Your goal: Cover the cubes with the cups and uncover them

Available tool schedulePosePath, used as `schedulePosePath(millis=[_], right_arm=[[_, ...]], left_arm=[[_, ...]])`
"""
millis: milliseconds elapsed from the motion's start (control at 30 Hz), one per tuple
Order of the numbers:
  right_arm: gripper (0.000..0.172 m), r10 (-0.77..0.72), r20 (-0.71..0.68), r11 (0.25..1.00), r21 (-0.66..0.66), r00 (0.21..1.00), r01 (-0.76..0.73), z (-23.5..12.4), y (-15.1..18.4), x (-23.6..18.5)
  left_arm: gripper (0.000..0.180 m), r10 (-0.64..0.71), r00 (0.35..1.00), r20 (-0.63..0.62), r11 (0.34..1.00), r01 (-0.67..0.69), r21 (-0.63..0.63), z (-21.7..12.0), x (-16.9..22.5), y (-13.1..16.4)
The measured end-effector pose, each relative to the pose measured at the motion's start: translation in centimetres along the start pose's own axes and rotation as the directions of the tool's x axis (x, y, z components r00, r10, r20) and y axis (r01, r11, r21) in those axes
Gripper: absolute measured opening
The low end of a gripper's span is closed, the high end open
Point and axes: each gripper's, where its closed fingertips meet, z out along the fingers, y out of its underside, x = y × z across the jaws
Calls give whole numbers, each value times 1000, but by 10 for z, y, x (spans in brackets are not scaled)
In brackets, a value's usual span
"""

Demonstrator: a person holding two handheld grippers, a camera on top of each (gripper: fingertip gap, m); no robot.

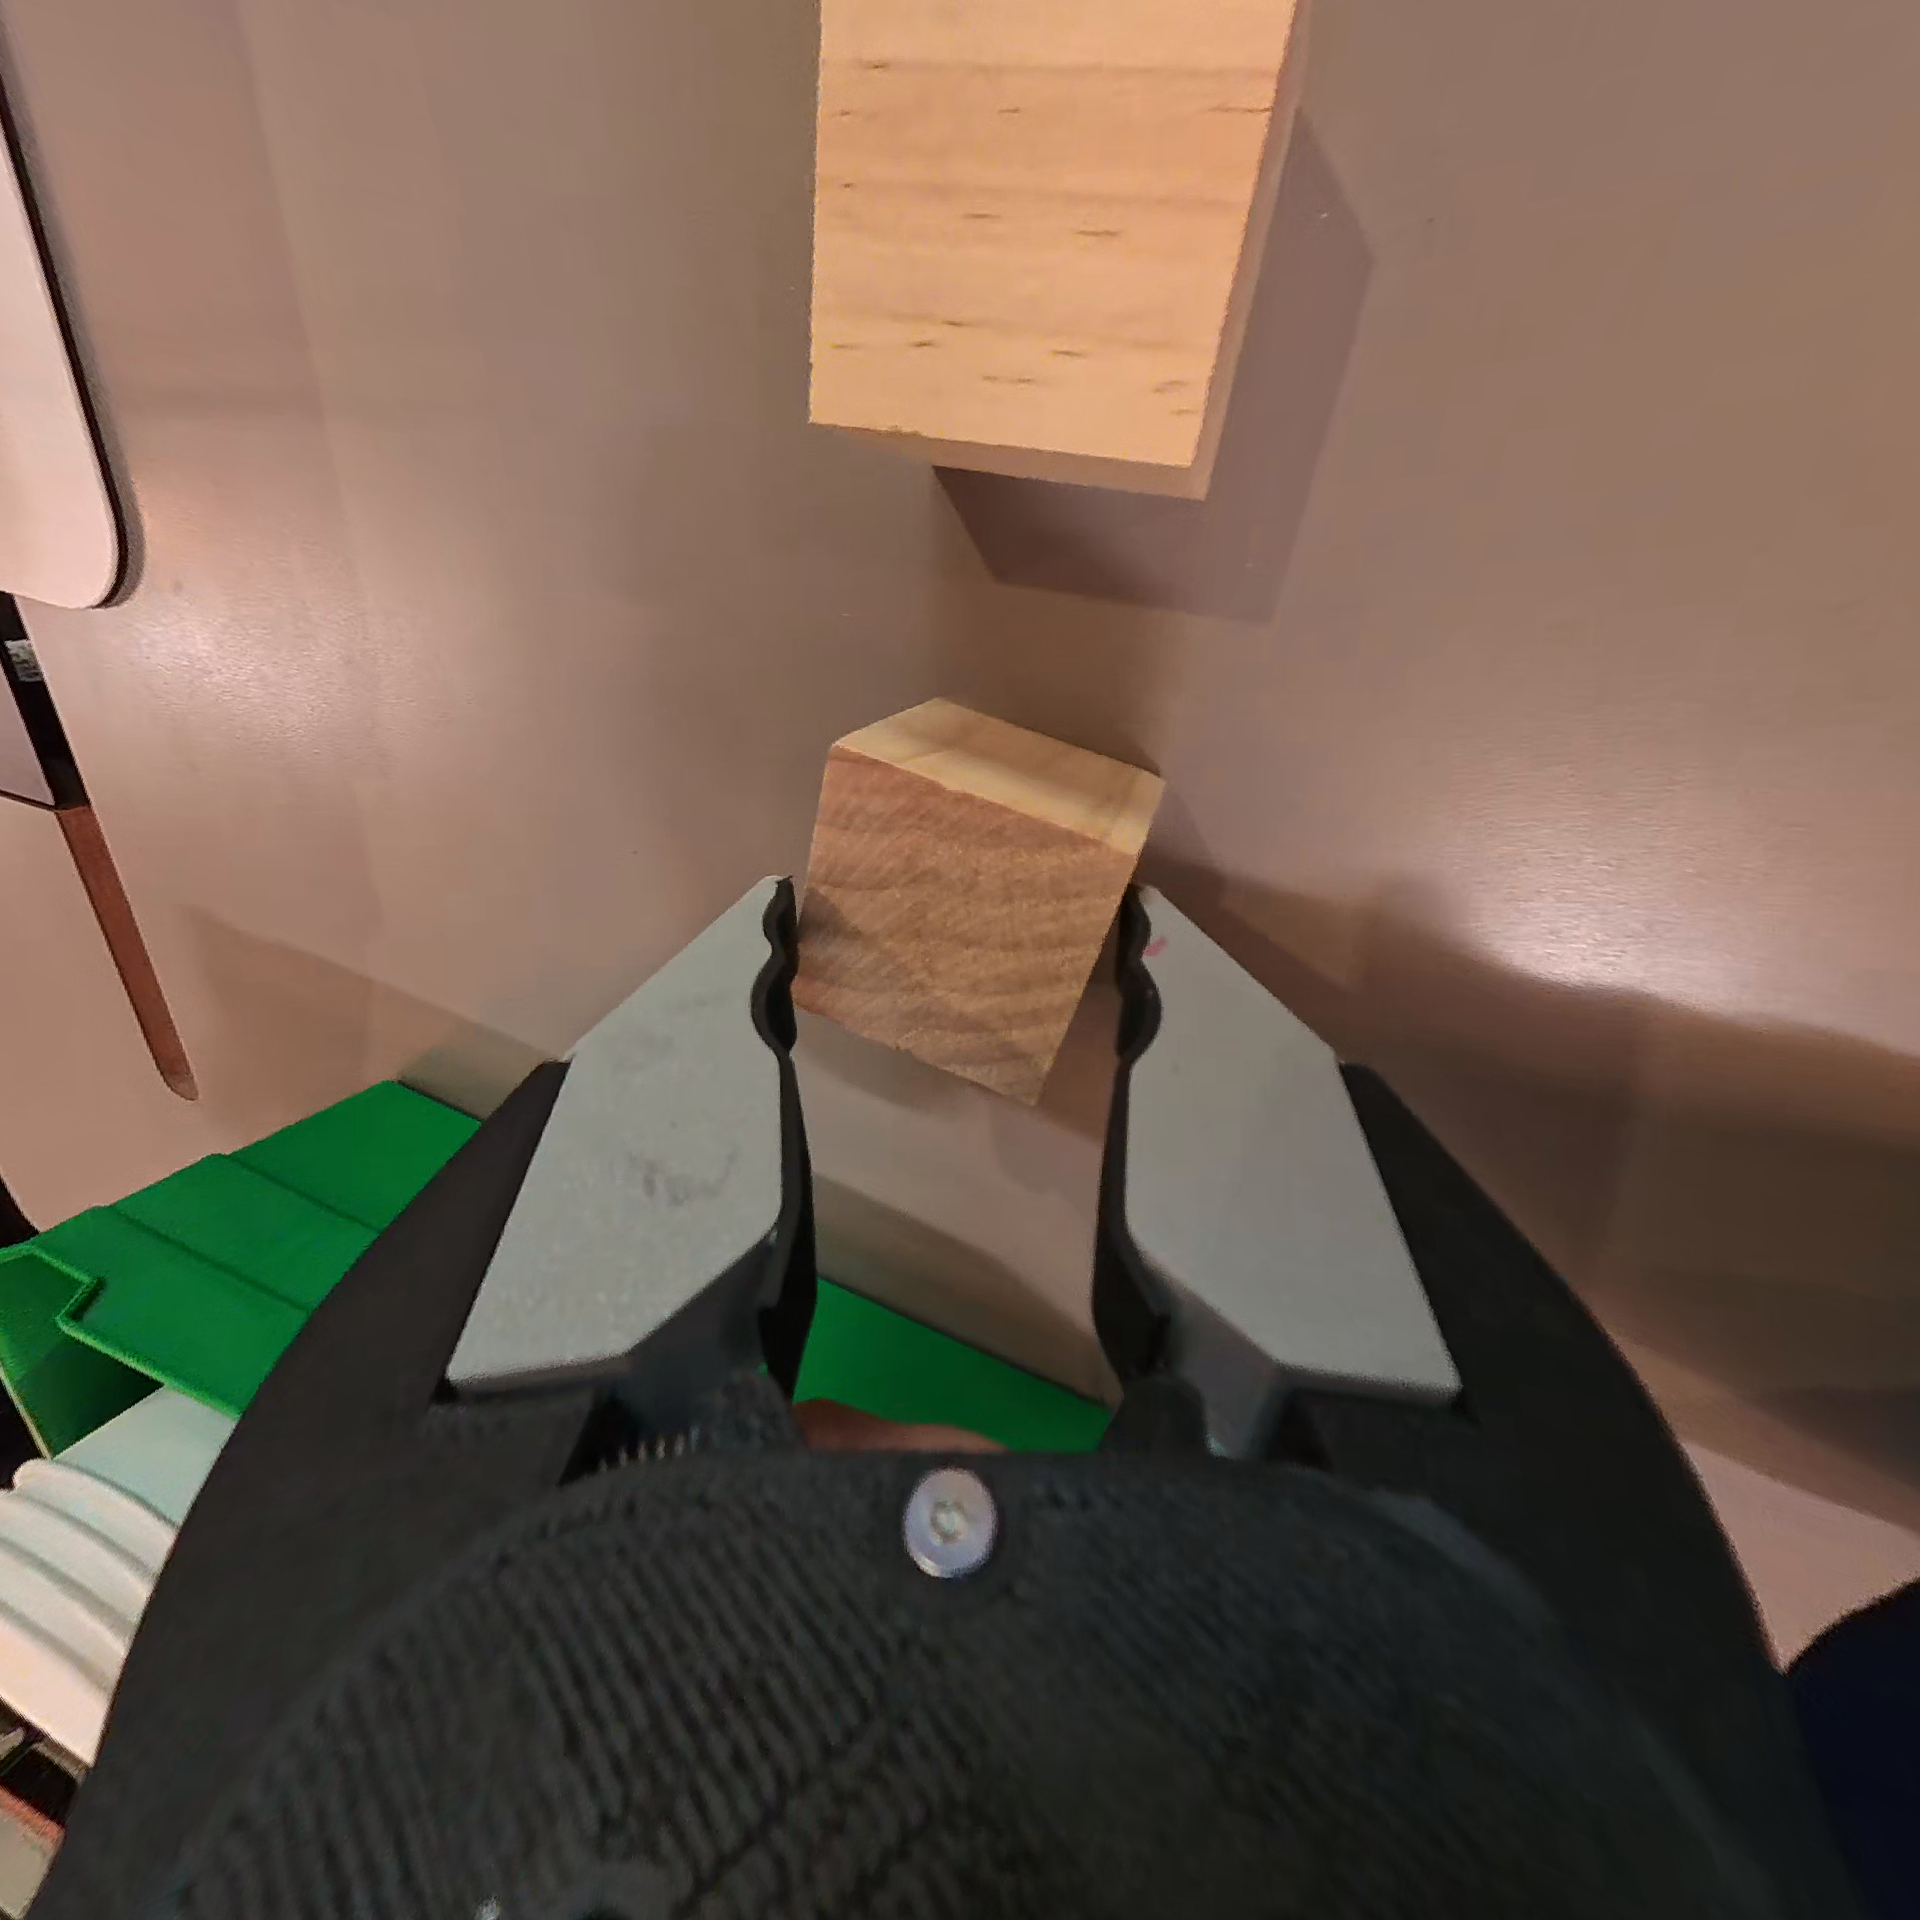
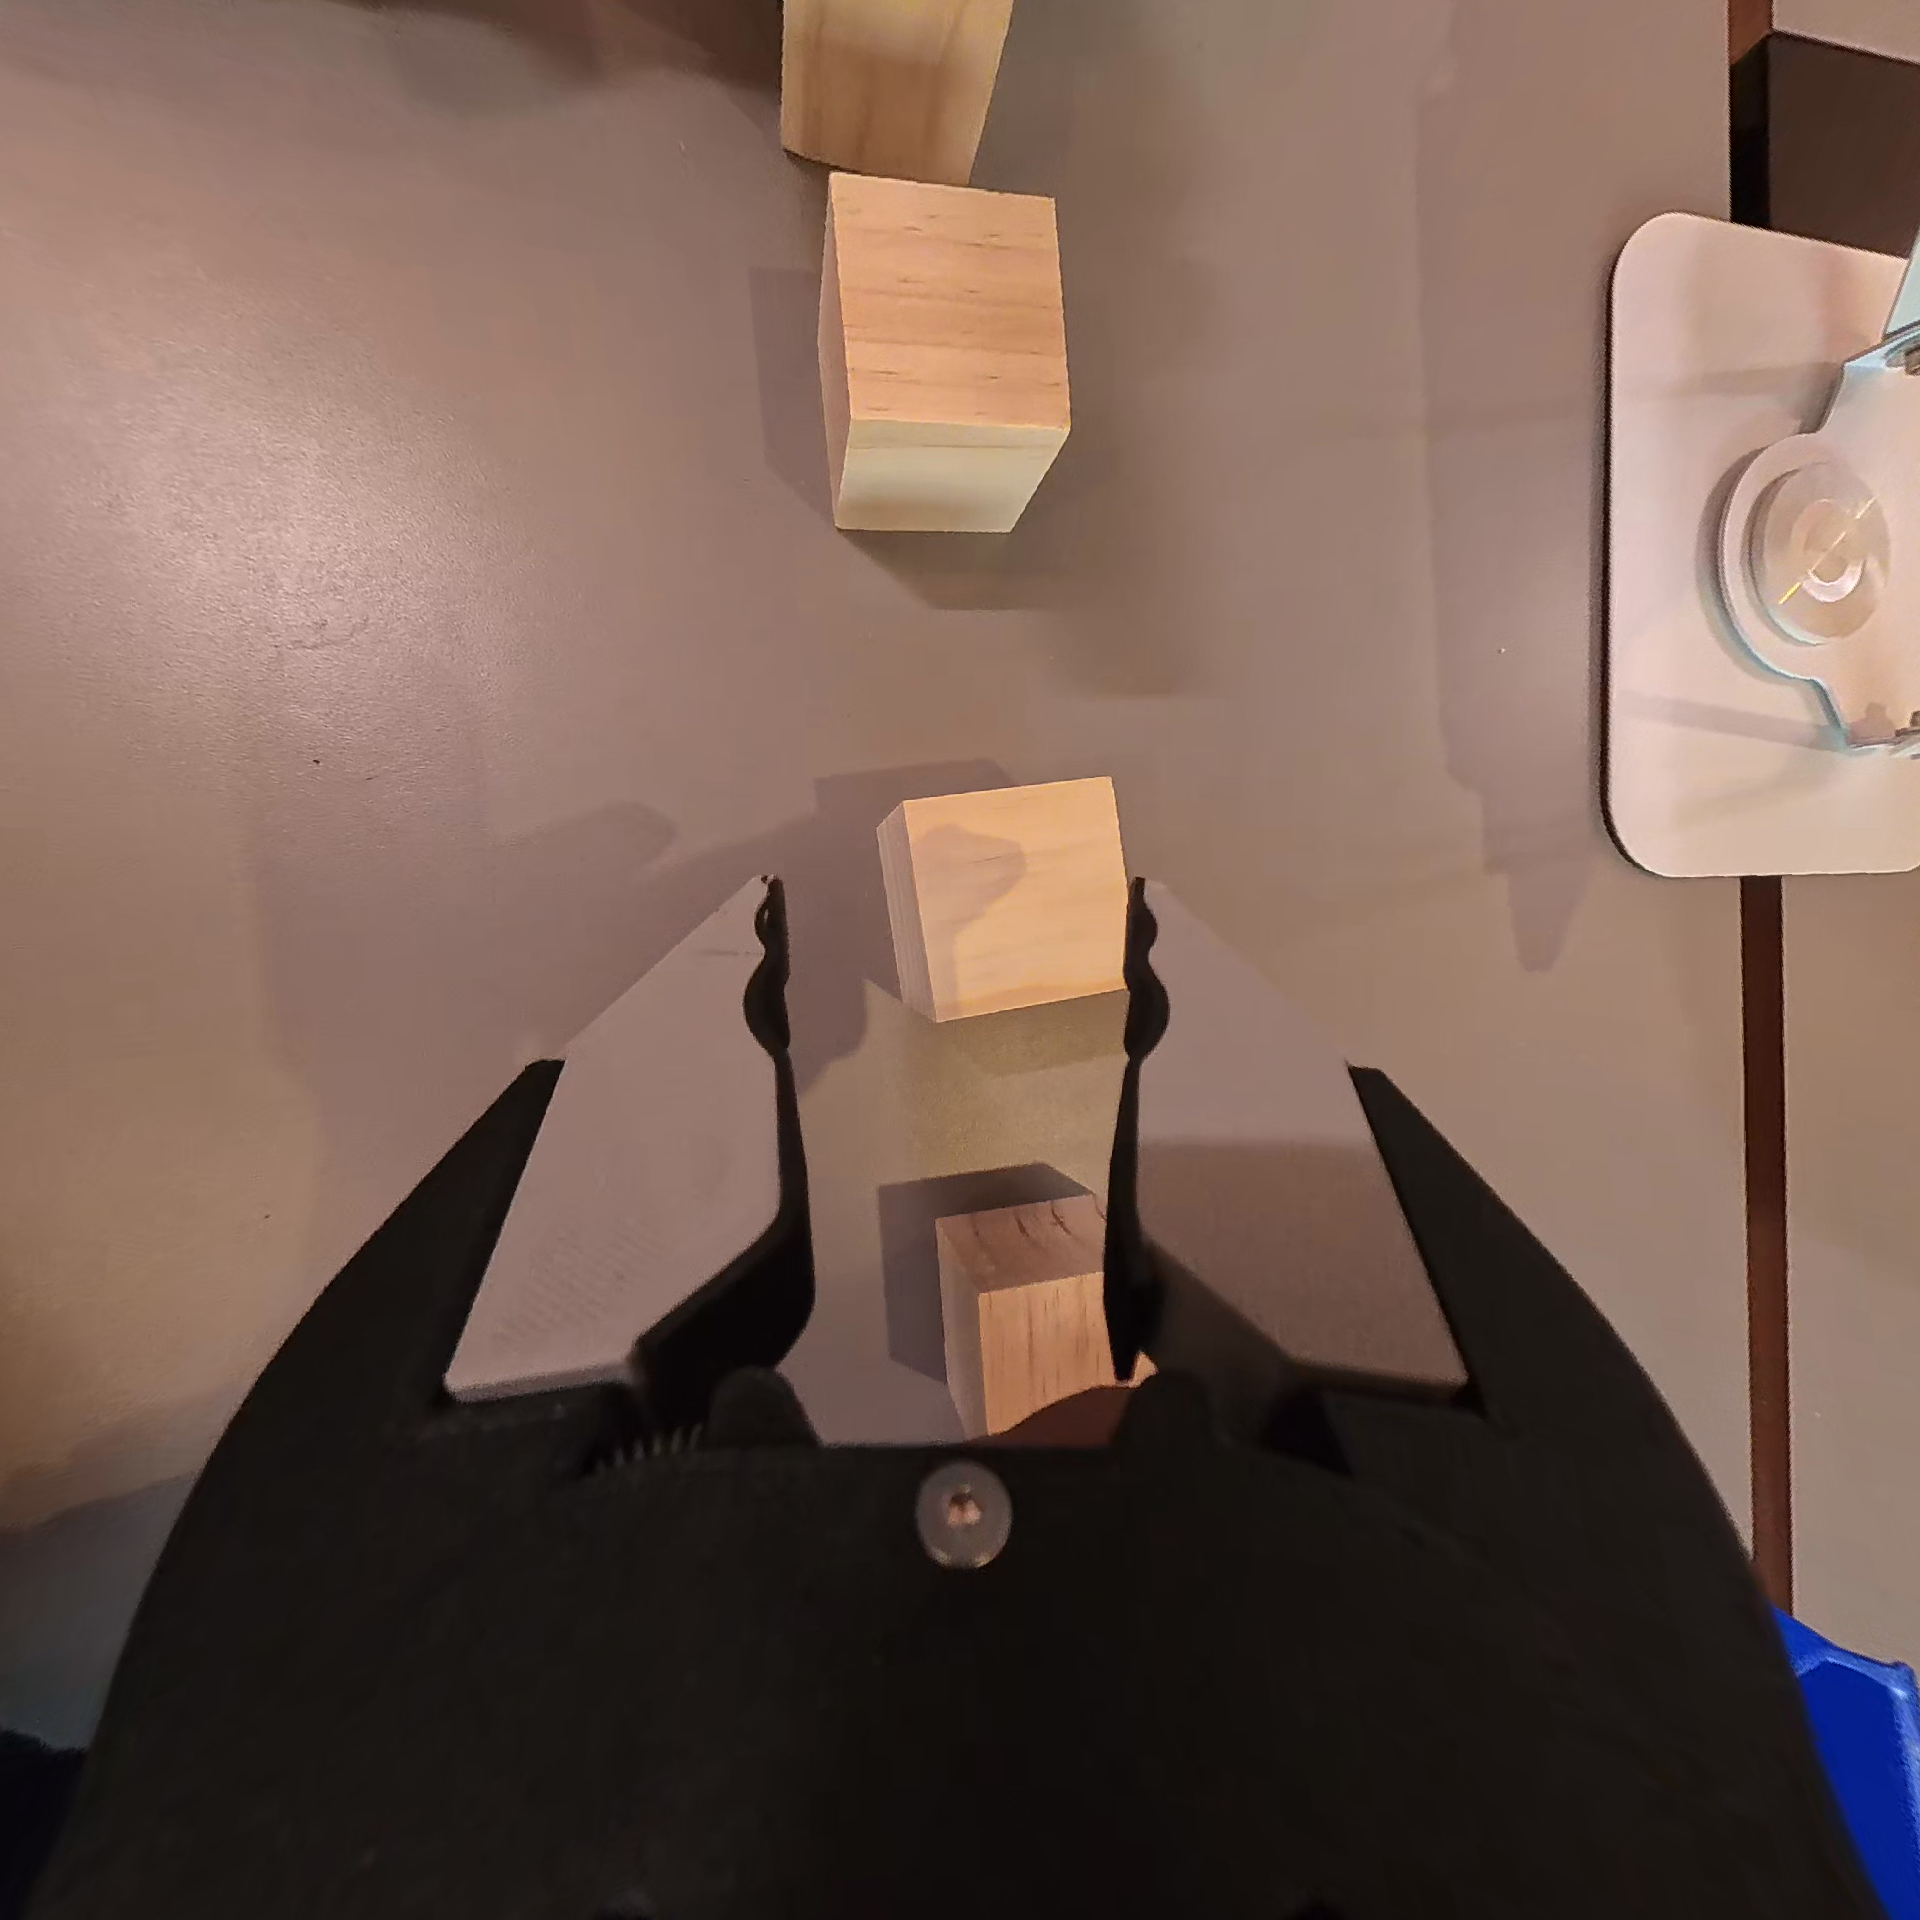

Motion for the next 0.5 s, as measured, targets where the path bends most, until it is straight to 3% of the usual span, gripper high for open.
schedulePosePath(millis=[367, 500], right_arm=[[62, -5, -21, 1000, -28, 1000, 5, 7, 1, 2], [61, 11, -37, 1000, -3, 999, -11, 20, -16, 2]], left_arm=[[61, -34, 999, 22, 998, 35, -57, 2, -3, 2], [61, -26, 999, 36, 995, 30, -94, 3, -3, 2]])
